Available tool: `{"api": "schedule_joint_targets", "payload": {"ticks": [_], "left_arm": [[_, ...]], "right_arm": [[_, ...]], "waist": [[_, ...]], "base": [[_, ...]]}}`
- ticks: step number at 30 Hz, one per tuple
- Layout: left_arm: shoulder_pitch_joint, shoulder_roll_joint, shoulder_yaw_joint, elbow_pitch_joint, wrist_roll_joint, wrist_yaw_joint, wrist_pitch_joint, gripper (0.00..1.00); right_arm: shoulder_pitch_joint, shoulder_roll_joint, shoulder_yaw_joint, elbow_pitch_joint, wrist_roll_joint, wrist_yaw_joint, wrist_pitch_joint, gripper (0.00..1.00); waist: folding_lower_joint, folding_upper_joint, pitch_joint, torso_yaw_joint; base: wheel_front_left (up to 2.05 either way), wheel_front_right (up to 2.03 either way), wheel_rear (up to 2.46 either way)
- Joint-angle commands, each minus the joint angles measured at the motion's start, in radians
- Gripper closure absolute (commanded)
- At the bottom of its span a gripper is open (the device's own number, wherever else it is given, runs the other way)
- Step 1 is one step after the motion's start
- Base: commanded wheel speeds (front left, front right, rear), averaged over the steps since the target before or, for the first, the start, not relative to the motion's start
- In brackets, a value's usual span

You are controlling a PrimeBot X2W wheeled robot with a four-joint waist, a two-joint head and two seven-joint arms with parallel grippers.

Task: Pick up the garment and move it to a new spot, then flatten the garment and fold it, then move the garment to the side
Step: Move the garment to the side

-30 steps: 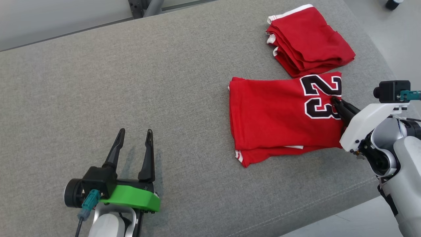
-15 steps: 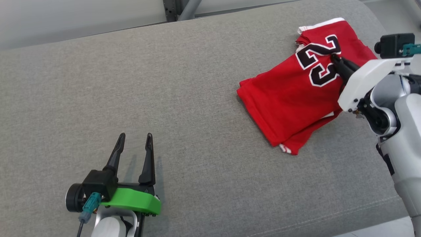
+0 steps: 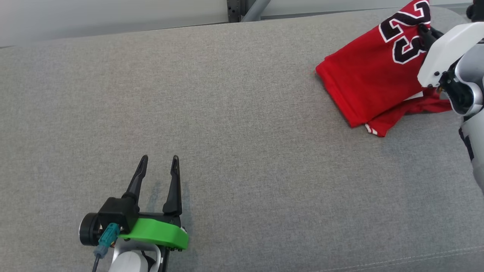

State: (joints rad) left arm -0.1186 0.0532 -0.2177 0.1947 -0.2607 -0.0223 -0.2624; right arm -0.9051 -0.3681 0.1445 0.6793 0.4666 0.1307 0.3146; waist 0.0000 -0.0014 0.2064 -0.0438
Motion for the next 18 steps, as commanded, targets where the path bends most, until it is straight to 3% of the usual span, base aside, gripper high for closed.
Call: {"api": "schedule_joint_targets", "payload": {"ticks": [1, 11, 18], "left_arm": [[0.005, 0.001, 0.001, -0.003, 0.002, -0.003, -0.003, 0.00], [0.013, 0.000, -0.002, -0.009, 0.015, -0.004, -0.003, 0.00], [-0.025, 0.012, -0.016, -0.007, 0.031, -0.014, -0.003, 0.00]], "right_arm": [[-0.012, -0.007, -0.004, 0.003, -0.008, 0.000, -0.007, 1.00], [-0.062, -0.071, -0.024, 0.050, -0.055, 0.000, 0.015, 1.00], [-0.089, -0.128, -0.069, 0.102, -0.097, 0.000, -0.031, 1.00]], "waist": [[0.0000, 0.0014, 0.004, 0.004], [0.0000, 0.0014, 0.020, 0.009], [0.0000, 0.0014, 0.079, 0.032]], "base": [[0.00, 0.00, 0.00], [0.00, 0.00, 0.00], [0.00, 0.00, 0.00]]}}
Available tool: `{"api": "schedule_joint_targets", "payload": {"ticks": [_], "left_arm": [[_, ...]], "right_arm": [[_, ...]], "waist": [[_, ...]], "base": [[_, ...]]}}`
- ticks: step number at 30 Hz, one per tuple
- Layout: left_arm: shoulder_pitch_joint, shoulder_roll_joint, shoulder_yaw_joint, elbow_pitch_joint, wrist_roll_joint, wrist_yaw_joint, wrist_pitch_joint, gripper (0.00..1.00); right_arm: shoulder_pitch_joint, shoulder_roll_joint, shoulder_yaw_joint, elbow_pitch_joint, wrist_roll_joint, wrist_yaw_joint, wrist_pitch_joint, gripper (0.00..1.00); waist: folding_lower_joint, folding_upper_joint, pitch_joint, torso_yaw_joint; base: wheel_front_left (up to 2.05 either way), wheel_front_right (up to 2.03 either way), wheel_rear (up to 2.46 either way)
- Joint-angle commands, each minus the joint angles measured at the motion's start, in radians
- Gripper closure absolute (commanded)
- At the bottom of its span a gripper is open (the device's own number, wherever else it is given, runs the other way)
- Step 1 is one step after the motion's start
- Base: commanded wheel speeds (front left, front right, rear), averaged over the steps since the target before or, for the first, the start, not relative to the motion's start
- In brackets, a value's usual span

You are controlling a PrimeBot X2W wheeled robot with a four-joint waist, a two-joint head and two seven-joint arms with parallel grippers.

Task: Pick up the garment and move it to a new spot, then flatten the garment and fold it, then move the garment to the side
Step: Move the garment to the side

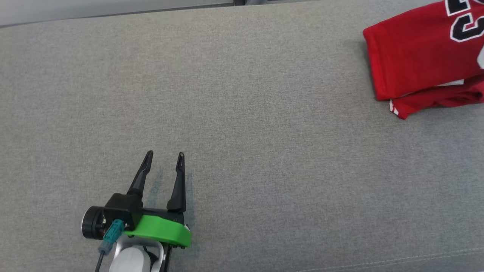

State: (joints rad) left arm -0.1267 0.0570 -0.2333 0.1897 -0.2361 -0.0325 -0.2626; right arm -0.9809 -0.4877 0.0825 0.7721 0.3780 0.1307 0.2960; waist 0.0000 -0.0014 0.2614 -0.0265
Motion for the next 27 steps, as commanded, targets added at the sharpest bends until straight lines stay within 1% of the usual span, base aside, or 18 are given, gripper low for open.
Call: {"api": "schedule_joint_targets", "payload": {"ticks": [1, 10, 16, 20, 23, 24, 25, 26, 27], "left_arm": [[-0.022, 0.009, -0.003, -0.002, 0.009, -0.004, -0.003, 0.00], [-0.052, 0.024, -0.020, -0.017, 0.025, -0.002, 0.008, 0.00], [-0.065, 0.035, -0.030, -0.034, 0.027, -0.002, 0.014, 0.00], [-0.066, 0.041, -0.035, -0.042, 0.032, 0.005, 0.021, 0.00], [-0.068, 0.045, -0.040, -0.047, 0.034, 0.006, 0.025, 0.00], [-0.068, 0.045, -0.040, -0.047, 0.034, 0.006, 0.025, 0.00], [-0.072, 0.049, -0.042, -0.051, 0.034, 0.007, 0.029, 0.00], [-0.072, 0.049, -0.042, -0.051, 0.034, 0.007, 0.029, 0.00], [-0.074, 0.050, -0.044, -0.053, 0.035, 0.007, 0.031, 0.00]], "right_arm": [[-0.018, -0.016, -0.017, 0.024, -0.019, 0.000, -0.020, 1.00], [-0.058, -0.109, -0.083, 0.134, -0.146, 0.000, -0.078, 1.00], [-0.079, -0.140, -0.130, 0.196, -0.231, -0.001, -0.130, 1.00], [-0.088, -0.157, -0.153, 0.226, -0.315, -0.001, -0.176, 1.00], [-0.098, -0.147, -0.192, 0.247, -0.373, -0.001, -0.204, 1.00], [-0.098, -0.147, -0.192, 0.247, -0.373, -0.001, -0.204, 1.00], [-0.103, -0.145, -0.213, 0.254, -0.418, -0.001, -0.218, 1.00], [-0.103, -0.145, -0.213, 0.254, -0.418, -0.001, -0.218, 1.00], [-0.106, -0.145, -0.223, 0.257, -0.441, -0.001, -0.224, 1.00]], "waist": [[0.0000, 0.0014, 0.034, 0.021], [0.0000, 0.0014, 0.122, 0.070], [0.0000, 0.0014, 0.169, 0.091], [0.0000, 0.0014, 0.188, 0.091], [0.0000, 0.0014, 0.196, 0.088], [0.0000, 0.0014, 0.196, 0.088], [0.0000, 0.0014, 0.202, 0.086], [0.0000, 0.0014, 0.202, 0.086], [0.0000, 0.0014, 0.204, 0.084]], "base": [[0.00, 0.00, 0.00], [0.00, 0.00, 0.00], [0.00, 0.00, 0.00], [0.00, 0.00, 0.00], [0.00, 0.00, 0.00], [0.00, 0.00, 0.00], [0.00, 0.00, 0.00], [0.00, 0.00, 0.00], [0.00, 0.00, 0.00]]}}
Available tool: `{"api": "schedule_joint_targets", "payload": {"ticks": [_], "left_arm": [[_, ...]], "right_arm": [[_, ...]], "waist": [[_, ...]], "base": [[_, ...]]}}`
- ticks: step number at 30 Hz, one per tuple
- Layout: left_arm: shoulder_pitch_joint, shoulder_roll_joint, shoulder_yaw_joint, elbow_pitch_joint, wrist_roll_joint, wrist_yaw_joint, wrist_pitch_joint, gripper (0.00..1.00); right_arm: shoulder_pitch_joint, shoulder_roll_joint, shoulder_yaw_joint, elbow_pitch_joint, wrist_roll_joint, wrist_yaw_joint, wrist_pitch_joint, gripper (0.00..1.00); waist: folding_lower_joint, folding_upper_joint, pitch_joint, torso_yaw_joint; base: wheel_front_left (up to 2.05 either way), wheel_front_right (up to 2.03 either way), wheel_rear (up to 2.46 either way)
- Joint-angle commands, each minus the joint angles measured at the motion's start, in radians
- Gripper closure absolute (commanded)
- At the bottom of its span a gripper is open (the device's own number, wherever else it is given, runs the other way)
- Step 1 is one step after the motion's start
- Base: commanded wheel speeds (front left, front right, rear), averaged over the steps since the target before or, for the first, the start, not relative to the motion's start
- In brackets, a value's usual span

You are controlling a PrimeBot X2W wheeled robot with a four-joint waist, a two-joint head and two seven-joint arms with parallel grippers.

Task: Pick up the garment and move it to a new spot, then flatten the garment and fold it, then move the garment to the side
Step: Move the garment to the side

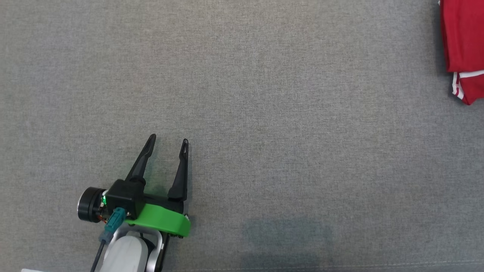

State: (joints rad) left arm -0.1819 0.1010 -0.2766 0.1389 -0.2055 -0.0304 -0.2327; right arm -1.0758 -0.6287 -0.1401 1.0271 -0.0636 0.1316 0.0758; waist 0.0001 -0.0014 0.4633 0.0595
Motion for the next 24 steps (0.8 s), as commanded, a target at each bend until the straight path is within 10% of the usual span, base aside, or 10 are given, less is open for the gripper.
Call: {"api": "schedule_joint_targets", "payload": {"ticks": [1, 2, 3, 4, 5, 24], "left_arm": [[-0.020, 0.007, -0.001, -0.004, 0.005, 0.005, 0.002, 0.00], [-0.020, 0.008, -0.002, -0.007, 0.005, 0.006, 0.004, 0.00], [-0.020, 0.010, -0.003, -0.008, 0.005, 0.006, 0.006, 0.00], [-0.020, 0.012, -0.004, -0.010, 0.006, 0.007, 0.007, 0.00], [-0.021, 0.013, -0.005, -0.011, 0.007, 0.008, 0.009, 0.00], [-0.024, 0.026, -0.010, -0.008, -0.012, 0.024, 0.011, 0.00]], "right_arm": [[-0.013, -0.001, -0.012, 0.004, -0.019, -0.002, -0.010, 1.00], [-0.015, 0.003, -0.023, 0.005, -0.040, -0.002, -0.014, 1.00], [-0.019, 0.008, -0.038, 0.001, -0.059, -0.002, -0.027, 0.70], [-0.021, 0.012, -0.052, -0.003, -0.077, -0.002, -0.036, 0.20], [-0.021, 0.019, -0.064, -0.003, -0.096, -0.002, -0.042, 0.00], [-0.030, 0.147, -0.153, -0.007, -0.207, -0.002, -0.236, 0.00]], "waist": [[-0.0001, 0.0014, 0.004, -0.003], [-0.0001, 0.0014, 0.007, -0.005], [-0.0001, 0.0014, 0.009, -0.007], [-0.0001, 0.0014, 0.011, -0.008], [-0.0001, 0.0014, 0.012, -0.010], [-0.0001, 0.0014, -0.039, -0.046]], "base": [[0.00, 0.00, 0.00], [0.00, 0.00, 0.00], [0.00, 0.00, 0.00], [0.00, 0.00, 0.00], [0.00, 0.00, 0.00], [0.00, 0.00, 0.00]]}}
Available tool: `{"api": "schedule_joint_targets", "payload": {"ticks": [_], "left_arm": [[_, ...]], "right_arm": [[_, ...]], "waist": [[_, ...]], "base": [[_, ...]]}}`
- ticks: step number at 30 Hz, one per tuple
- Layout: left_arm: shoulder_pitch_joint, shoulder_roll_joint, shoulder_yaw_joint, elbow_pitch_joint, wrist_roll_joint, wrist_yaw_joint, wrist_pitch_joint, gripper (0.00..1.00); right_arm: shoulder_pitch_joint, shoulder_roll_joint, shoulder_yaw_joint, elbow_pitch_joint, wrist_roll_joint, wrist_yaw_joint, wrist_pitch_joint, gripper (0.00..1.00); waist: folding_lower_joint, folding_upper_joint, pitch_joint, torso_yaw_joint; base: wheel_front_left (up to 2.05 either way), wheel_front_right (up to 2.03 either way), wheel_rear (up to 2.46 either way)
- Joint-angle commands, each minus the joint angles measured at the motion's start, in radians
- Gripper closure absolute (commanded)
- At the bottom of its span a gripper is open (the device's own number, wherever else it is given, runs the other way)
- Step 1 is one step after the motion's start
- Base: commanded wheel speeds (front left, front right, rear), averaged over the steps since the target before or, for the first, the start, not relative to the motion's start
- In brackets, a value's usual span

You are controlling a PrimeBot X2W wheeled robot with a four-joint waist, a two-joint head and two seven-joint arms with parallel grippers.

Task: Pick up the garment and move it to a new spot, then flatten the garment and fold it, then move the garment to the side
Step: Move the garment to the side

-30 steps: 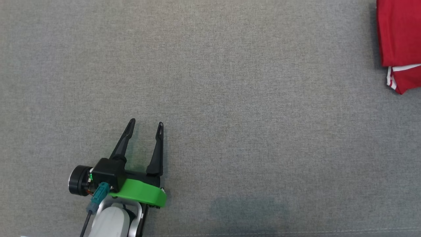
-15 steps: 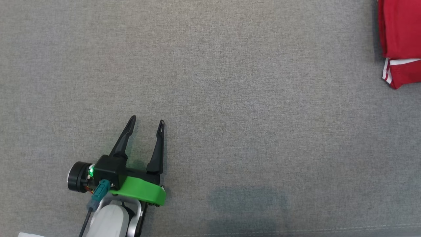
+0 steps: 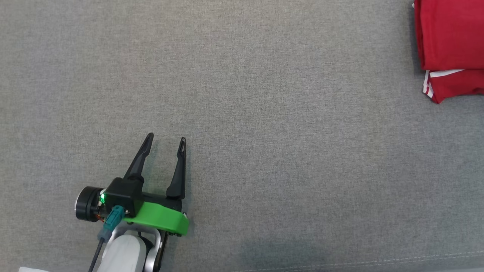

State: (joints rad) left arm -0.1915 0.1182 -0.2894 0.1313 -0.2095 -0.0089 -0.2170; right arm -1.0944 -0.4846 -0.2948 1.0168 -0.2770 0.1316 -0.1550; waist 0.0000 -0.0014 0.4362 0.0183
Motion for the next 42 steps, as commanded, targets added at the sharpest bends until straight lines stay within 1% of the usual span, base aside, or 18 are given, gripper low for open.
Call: {"api": "schedule_joint_targets", "payload": {"ticks": [1, 4, 5, 8, 12, 15, 17, 18, 21, 24, 26, 30, 31, 33, 37, 42], "left_arm": [[-0.016, 0.009, 0.007, 0.001, -0.011, 0.005, -0.007, 0.00], [-0.018, 0.011, 0.019, 0.002, -0.018, 0.013, -0.012, 0.00], [-0.021, 0.012, 0.025, 0.001, -0.020, 0.017, -0.015, 0.00], [-0.025, 0.014, 0.038, 0.004, -0.032, 0.019, -0.020, 0.00], [-0.020, 0.016, 0.077, 0.013, -0.061, 0.033, -0.031, 0.00], [-0.005, 0.022, 0.109, 0.027, -0.080, 0.044, -0.036, 0.00], [0.006, 0.022, 0.119, 0.032, -0.088, 0.036, -0.041, 0.00], [0.006, 0.022, 0.119, 0.032, -0.088, 0.036, -0.041, 0.00], [0.025, 0.025, 0.136, 0.046, -0.102, 0.040, -0.041, 0.00], [0.048, 0.019, 0.145, 0.056, -0.113, 0.043, -0.045, 0.00], [0.064, 0.012, 0.150, 0.056, -0.122, 0.043, -0.046, 0.00], [0.095, 0.009, 0.154, 0.058, -0.107, 0.062, -0.048, 0.00], [0.103, 0.008, 0.150, 0.055, -0.103, 0.061, -0.049, 0.00], [0.121, 0.008, 0.152, 0.054, -0.102, 0.058, -0.048, 0.00], [0.151, 0.002, 0.169, 0.055, -0.111, 0.068, -0.049, 0.00], [0.184, -0.007, 0.186, 0.047, -0.109, 0.070, -0.049, 0.00]], "right_arm": [[-0.015, 0.017, 0.000, 0.011, 0.026, -0.002, -0.019, 0.00], [-0.023, 0.045, 0.022, 0.026, 0.071, -0.002, -0.054, 0.00], [-0.021, 0.066, 0.050, 0.034, 0.105, -0.002, -0.074, 0.00], [-0.004, 0.100, 0.103, 0.030, 0.163, -0.002, -0.095, 0.00], [0.043, 0.139, 0.205, -0.001, 0.252, -0.002, -0.107, 0.00], [0.100, 0.167, 0.281, -0.056, 0.322, -0.002, -0.109, 0.00], [0.151, 0.185, 0.318, -0.115, 0.376, -0.002, -0.109, 0.00], [0.151, 0.185, 0.318, -0.115, 0.376, -0.002, -0.109, 0.00], [0.247, 0.209, 0.365, -0.206, 0.446, -0.002, -0.110, 0.00], [0.343, 0.225, 0.393, -0.297, 0.488, -0.002, -0.110, 0.00], [0.412, 0.240, 0.395, -0.357, 0.494, -0.002, -0.110, 0.00], [0.557, 0.296, 0.378, -0.478, 0.502, -0.002, -0.110, 0.00], [0.593, 0.311, 0.374, -0.509, 0.501, -0.002, -0.110, 0.00], [0.662, 0.338, 0.371, -0.562, 0.488, -0.002, -0.109, 0.00], [0.779, 0.391, 0.354, -0.665, 0.464, -0.002, -0.101, 0.00], [0.892, 0.427, 0.365, -0.764, 0.442, -0.002, -0.086, 0.00]], "waist": [[0.0000, 0.0014, -0.020, -0.007], [0.0000, 0.0014, -0.047, -0.015], [0.0000, 0.0014, -0.066, -0.020], [0.0000, 0.0014, -0.095, -0.025], [0.0000, 0.0014, -0.142, -0.034], [0.0000, 0.0014, -0.177, -0.043], [0.0000, 0.0014, -0.201, -0.048], [0.0000, 0.0014, -0.201, -0.048], [0.0000, 0.0014, -0.239, -0.055], [0.0000, 0.0014, -0.274, -0.059], [0.0000, 0.0014, -0.294, -0.063], [0.0000, 0.0014, -0.327, -0.065], [0.0000, 0.0014, -0.333, -0.066], [0.0000, 0.0014, -0.341, -0.070], [0.0000, 0.0014, -0.352, -0.077], [0.0000, 0.0014, -0.363, -0.082]], "base": [[0.00, 0.00, 0.00], [0.00, 0.00, 0.00], [0.00, 0.00, 0.00], [0.00, 0.00, 0.00], [0.00, 0.00, 0.00], [0.00, 0.00, 0.00], [0.00, 0.00, 0.00], [0.00, 0.00, 0.00], [0.00, 0.00, 0.00], [0.00, 0.00, 0.00], [0.00, 0.00, 0.00], [0.00, 0.00, 0.00], [0.00, 0.00, 0.00], [0.00, 0.00, 0.00], [0.00, 0.00, 0.00], [0.00, 0.00, 0.00]]}}
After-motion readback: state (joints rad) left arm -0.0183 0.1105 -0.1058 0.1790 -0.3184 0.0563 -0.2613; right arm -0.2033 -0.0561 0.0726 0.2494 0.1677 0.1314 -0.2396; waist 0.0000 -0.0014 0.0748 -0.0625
